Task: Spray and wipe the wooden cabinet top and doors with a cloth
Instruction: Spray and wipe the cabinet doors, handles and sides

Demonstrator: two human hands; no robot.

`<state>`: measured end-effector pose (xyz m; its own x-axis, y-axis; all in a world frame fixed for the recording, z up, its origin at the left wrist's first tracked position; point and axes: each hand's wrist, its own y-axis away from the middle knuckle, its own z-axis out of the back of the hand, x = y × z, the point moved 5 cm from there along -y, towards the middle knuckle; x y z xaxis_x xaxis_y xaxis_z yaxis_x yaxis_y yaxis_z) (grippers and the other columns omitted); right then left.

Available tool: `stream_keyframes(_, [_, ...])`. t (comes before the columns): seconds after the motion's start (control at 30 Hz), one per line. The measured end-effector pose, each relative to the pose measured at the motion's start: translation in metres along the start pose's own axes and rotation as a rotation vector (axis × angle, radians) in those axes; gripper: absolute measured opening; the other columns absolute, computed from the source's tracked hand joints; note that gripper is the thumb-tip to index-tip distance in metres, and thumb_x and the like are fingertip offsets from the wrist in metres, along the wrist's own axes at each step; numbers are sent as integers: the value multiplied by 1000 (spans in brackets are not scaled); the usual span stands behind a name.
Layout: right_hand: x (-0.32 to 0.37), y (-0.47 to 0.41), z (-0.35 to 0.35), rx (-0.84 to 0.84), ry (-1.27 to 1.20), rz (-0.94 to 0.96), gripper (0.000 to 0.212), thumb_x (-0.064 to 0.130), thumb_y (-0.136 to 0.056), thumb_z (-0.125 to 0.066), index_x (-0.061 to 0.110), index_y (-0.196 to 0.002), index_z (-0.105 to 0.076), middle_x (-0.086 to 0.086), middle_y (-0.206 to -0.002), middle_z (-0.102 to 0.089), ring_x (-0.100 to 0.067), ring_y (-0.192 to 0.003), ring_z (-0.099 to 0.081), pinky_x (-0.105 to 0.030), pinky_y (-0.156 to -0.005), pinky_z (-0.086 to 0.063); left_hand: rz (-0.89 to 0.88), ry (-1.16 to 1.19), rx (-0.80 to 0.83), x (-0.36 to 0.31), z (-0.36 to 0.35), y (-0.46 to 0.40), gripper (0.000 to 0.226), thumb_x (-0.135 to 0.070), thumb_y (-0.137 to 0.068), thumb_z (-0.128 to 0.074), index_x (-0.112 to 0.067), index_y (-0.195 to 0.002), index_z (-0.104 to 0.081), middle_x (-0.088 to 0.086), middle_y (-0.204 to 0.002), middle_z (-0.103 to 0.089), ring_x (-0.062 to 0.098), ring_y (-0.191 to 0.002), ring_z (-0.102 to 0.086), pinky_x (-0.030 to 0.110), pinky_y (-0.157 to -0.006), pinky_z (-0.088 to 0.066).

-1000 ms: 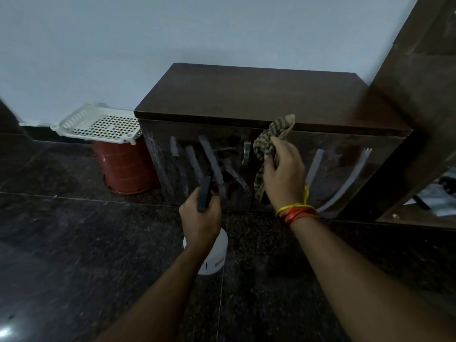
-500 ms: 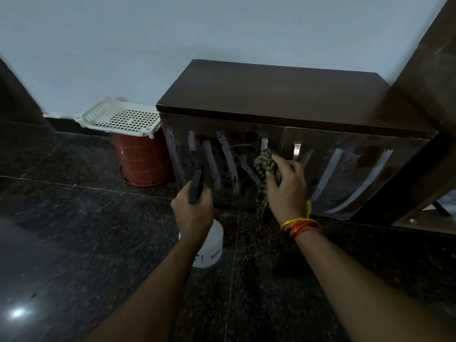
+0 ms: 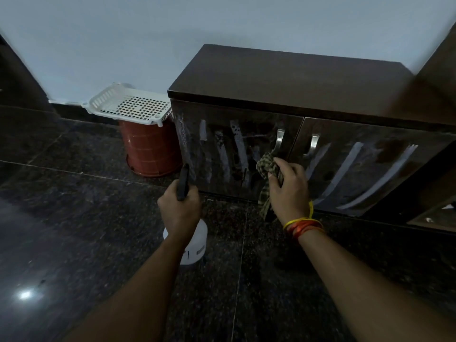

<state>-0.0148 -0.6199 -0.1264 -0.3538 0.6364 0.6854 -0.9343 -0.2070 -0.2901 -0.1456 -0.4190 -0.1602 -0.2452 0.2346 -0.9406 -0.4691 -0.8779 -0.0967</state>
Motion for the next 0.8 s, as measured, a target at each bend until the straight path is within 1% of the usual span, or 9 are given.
stream_keyframes(0.13, [-1,2,-5,15,-3,-10,39,16,-95,-54,18,-134,-51,-8,-131,-44,-21,-114,-48,-11,-87,-29,56,-27,-32,12,5,-2,24,-14,-89,-55,-2,-68,-53,3,-57,-45,16,-50,-39,30,-50,-34])
stream_keyframes(0.27, [-6,2,-7,17,5,-14,40,15,-93,-56,17,-133,-52,-10,-129,-45,-23,-114,-48,-15,-89,-30,98,-62,9,27,6,8,29,-13,-89,-55,-11,-61,-48,3,-56,-44,16,-50,-38,30,-50,-32])
stream_keyframes(0.37, [-10,2,-7,13,11,-16,40,13,-92,-57,15,-132,-53,-12,-127,-46,-26,-114,-49,-22,-94,-36,94,-104,96,43,3,19,22,-12,-88,-57,-3,-68,-54,11,-58,-51,20,-51,-44,34,-50,-36])
stream_keyframes(0.43, [-12,2,-6,16,4,-37,39,13,-93,-57,15,-132,-53,-12,-128,-46,-28,-114,-49,-26,-95,-38,54,-143,171,52,1,25,19,-11,-87,-58,-5,-69,-56,18,-61,-57,26,-52,-49,38,-49,-41])
stream_keyframes(0.5, [-15,2,-6,15,7,-49,39,13,-93,-56,14,-132,-53,-13,-127,-46,-29,-112,-50,-30,-95,-40,23,-204,256,58,-3,29,18,-12,-87,-59,-5,-70,-58,19,-62,-60,31,-51,-55,43,-48,-46])
stream_keyframes(0.57, [-17,1,-4,7,10,-46,38,14,-93,-56,14,-131,-54,-14,-125,-47,-29,-111,-51,-31,-95,-40,-49,-267,341,58,-9,34,17,-12,-86,-61,-5,-71,-59,14,-58,-60,31,-50,-56,43,-47,-46])
stream_keyframes(0.67, [-21,0,-2,-5,10,-57,38,15,-93,-55,14,-131,-54,-13,-126,-48,-28,-112,-51,-27,-93,-39,-162,-353,468,48,-19,45,12,-12,-86,-63,-5,-77,-62,2,-56,-55,17,-47,-49,22,-42,-33])
stream_keyframes(0.7, [-22,0,-2,-8,16,-64,37,15,-94,-55,14,-131,-54,-12,-126,-47,-28,-112,-51,-26,-92,-38,-189,-367,495,45,-23,48,11,-12,-85,-63,-6,-77,-62,-1,-56,-53,14,-46,-47,20,-42,-29])
stream_keyframes(0.8, [-25,0,2,-19,24,-65,37,16,-95,-54,14,-132,-53,-12,-127,-46,-28,-111,-51,-23,-88,-36,-254,-364,552,38,-36,55,14,-19,-82,-60,-9,-72,-57,-8,-54,-49,10,-46,-45,27,-45,-28])
